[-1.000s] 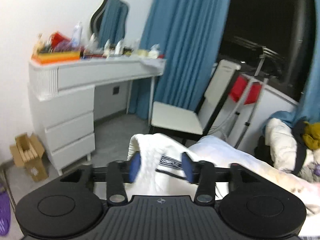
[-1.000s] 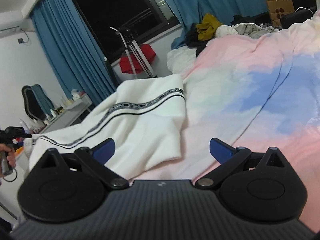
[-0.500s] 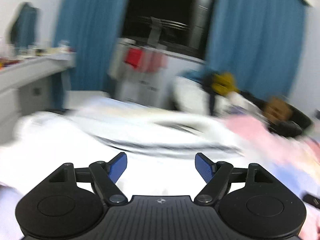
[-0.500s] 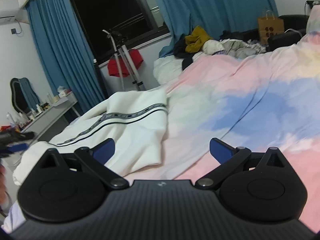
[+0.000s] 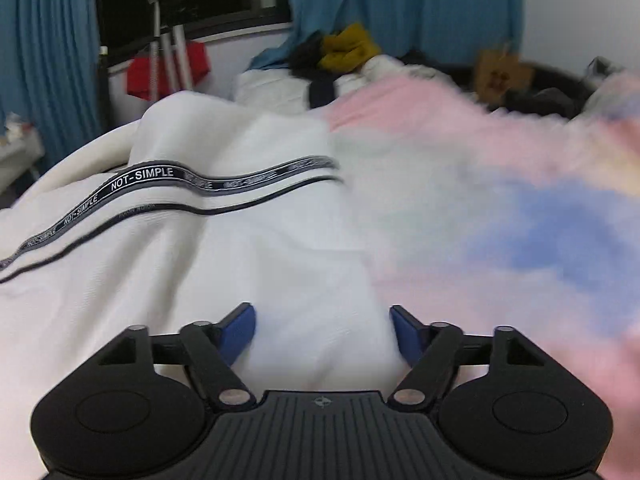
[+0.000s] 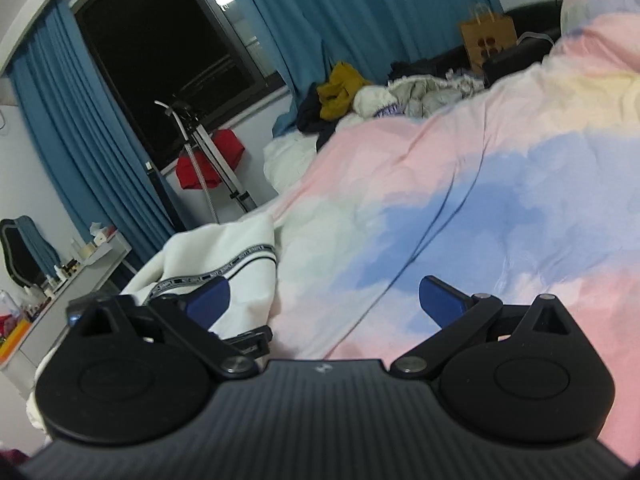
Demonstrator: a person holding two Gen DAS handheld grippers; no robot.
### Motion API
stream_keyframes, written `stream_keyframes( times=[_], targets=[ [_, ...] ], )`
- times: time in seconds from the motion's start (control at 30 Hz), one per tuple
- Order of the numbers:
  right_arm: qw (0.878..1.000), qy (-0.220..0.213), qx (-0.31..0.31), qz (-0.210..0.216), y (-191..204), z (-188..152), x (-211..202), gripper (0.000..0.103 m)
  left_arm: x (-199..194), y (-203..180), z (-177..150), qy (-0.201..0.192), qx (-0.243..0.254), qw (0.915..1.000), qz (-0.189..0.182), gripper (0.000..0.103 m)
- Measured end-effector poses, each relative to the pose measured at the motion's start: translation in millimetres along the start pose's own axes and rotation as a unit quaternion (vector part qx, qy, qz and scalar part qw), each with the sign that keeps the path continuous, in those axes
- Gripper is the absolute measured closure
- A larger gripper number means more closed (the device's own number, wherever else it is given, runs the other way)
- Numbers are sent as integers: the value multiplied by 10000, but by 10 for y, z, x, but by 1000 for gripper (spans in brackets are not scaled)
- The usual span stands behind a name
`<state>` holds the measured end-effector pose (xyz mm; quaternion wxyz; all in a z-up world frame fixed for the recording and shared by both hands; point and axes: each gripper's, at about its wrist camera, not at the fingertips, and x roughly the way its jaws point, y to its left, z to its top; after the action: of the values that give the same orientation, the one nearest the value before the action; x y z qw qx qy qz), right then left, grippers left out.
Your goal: Fold clothes
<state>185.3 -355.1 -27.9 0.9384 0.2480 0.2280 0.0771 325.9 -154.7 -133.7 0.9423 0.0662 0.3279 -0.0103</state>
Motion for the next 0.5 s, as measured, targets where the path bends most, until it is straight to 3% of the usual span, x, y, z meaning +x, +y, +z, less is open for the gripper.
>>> stream_keyframes(
  times=[0.07, 0.17, 0.27, 0.37, 0.5],
  targets=[
    [9999, 69, 79, 60, -22, -30, 75, 0, 11, 57, 19, -80, -85, 9999, 12, 74],
    [9996, 122, 189, 162, -38, -60, 130, 2, -187, 306, 132, -227, -566, 9979, -221, 89],
    [9993, 105, 246, 275, -32, -77, 125, 2, -677, 650, 247, -603, -1232, 9883, -665, 93],
    [9987, 93, 248, 436, 17, -93, 99, 3, -1214, 1120, 233, -933, -2113, 9653, -1221, 93],
    [9968, 179, 82, 773, 181, -150, 70, 7, -1842, 1834, -105, -1454, -3310, 9180, -1628, 93]
  ],
)
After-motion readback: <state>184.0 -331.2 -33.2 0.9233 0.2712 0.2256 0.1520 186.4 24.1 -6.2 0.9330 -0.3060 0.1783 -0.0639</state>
